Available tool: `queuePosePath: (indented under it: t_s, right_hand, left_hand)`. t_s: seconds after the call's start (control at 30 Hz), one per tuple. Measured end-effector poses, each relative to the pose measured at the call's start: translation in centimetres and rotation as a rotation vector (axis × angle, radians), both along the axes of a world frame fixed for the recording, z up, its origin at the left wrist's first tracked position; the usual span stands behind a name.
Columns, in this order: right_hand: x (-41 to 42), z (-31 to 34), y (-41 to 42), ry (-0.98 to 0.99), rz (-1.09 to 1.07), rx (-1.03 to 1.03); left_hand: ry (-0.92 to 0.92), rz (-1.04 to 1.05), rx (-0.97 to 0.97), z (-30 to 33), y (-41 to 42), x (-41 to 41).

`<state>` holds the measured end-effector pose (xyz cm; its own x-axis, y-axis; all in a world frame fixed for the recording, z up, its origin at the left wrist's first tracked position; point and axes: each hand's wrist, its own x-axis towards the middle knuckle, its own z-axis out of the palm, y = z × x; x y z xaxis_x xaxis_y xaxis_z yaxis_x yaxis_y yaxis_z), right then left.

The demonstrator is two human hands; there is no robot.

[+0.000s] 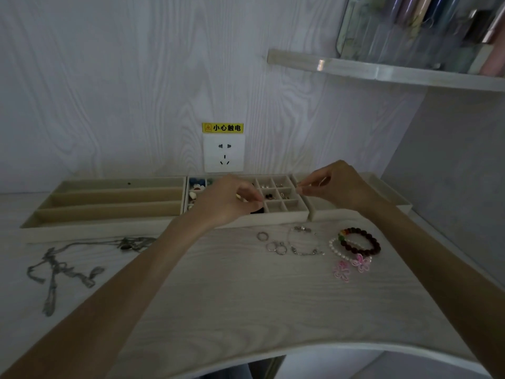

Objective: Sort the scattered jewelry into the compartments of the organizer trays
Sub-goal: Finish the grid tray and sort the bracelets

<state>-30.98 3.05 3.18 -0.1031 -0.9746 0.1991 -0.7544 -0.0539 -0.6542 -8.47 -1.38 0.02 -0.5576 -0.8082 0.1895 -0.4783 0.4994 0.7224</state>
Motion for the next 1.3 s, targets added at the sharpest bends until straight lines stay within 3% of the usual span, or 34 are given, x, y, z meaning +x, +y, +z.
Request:
queuePosePath:
  t_s: [0.17,0.47,0.6,0.77,1.1,1.3]
  right_hand:
    - [0.1,0.6,0.1,-0.033,0.065,0.056]
    - [-1.0,1.6,2.0,-0.017,0.152,0.155]
    - [-1.9,1.3,3.1,-0.022,0.177,0.281]
    - [-2.4,1.5,4.3,-0.043,0.201,0.248]
    - [2.4,-2.1,2.8,0.248,0.405,0.225]
    - [3.0,-2.5,2.6,0.269,0.439,0.301]
  left_hand:
    - [-0.054,-0.051,0.069,0.2,0.2,1.5]
    - [-0.389,-0.259,0.028,-0.9,2.4,-0.3]
    - [-0.411,-0.255,-0.013,-1.5,2.9,-0.8]
    - [-0.417,-0.197,-0.030,-1.5,2.9,0.1]
    - [-0.391,-0.151,0.010,-1.1,2.7,1.7]
    - [-0.420,-0.058,-0.056,-0.6,3.4,1.4]
